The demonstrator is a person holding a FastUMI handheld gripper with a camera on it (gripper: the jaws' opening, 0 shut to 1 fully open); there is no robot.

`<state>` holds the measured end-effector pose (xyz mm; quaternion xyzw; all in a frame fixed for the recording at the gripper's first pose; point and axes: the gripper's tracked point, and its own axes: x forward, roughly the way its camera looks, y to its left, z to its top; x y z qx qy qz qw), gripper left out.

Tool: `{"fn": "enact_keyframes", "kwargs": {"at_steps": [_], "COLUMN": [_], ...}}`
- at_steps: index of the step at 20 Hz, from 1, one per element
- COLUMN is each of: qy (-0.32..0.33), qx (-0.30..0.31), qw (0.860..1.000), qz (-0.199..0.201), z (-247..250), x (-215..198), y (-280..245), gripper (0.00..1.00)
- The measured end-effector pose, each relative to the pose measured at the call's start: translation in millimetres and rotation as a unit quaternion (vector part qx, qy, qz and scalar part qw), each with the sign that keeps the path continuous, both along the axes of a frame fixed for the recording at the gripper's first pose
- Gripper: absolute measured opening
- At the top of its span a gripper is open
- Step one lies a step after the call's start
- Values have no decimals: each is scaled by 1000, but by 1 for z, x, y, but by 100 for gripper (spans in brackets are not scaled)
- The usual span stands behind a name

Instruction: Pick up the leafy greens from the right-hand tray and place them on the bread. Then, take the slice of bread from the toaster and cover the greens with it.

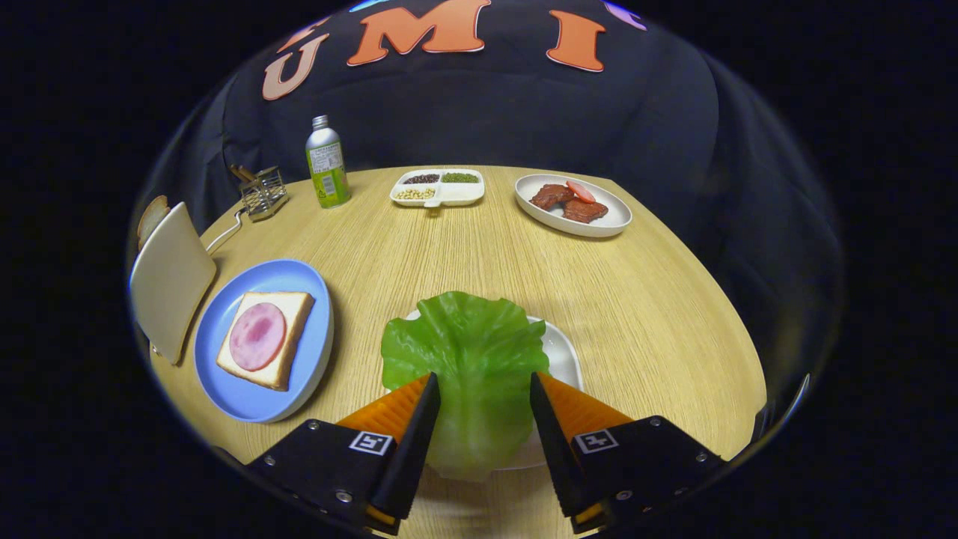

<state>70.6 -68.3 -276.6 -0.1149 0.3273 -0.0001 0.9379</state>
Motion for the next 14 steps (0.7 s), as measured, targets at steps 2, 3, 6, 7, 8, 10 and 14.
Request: {"fn": "enact_keyframes", "kwargs": {"at_steps": [2,3,6,7,8,10,14], "qy": [6,4,12,11,8,-2,-12], "qx": [-8,-8,12,23,26,21,47], "qw": [1000,1000,1000,1000,1000,1000,999], "qz": [3,5,6,4,5,18,8], "z": [-4,-4,-8,-9,-10,-11,-9], "x": [1,1,1,-1,0,-2,-2], "y": [1,1,7,10,12,16,18], "gripper": [73,73,69,60,52,38,8]}}
